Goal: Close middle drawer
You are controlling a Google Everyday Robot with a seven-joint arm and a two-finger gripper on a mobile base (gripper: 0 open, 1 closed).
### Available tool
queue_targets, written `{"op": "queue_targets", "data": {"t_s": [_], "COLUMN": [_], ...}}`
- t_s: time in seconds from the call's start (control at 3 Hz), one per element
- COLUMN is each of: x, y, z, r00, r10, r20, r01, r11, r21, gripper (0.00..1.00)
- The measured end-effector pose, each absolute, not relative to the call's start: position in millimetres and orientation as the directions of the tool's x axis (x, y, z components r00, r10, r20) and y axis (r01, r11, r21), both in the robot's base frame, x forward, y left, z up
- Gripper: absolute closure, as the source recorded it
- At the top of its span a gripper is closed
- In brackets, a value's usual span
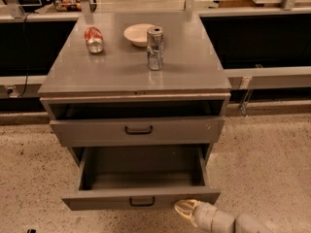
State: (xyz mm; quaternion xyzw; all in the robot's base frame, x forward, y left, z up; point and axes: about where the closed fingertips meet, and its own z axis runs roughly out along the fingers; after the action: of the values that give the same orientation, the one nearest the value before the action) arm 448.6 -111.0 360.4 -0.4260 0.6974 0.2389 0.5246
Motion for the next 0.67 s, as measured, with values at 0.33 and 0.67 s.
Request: {"op": "queue_targets", "data": {"t_s": [0.33,0.67], "x": [475.5,509.2], "y": [-110.6,-113.6], "z": [369.0,379.3], "r00": [-0.035,0.009], "r10": [-0.365,-0.396], "r20": [-0.930,-0.918], "r01": [-0.840,-0.833], "r11": [0.516,0.505], "r21": [-0.171,-0.226], "gripper": [1.00,1.00]}}
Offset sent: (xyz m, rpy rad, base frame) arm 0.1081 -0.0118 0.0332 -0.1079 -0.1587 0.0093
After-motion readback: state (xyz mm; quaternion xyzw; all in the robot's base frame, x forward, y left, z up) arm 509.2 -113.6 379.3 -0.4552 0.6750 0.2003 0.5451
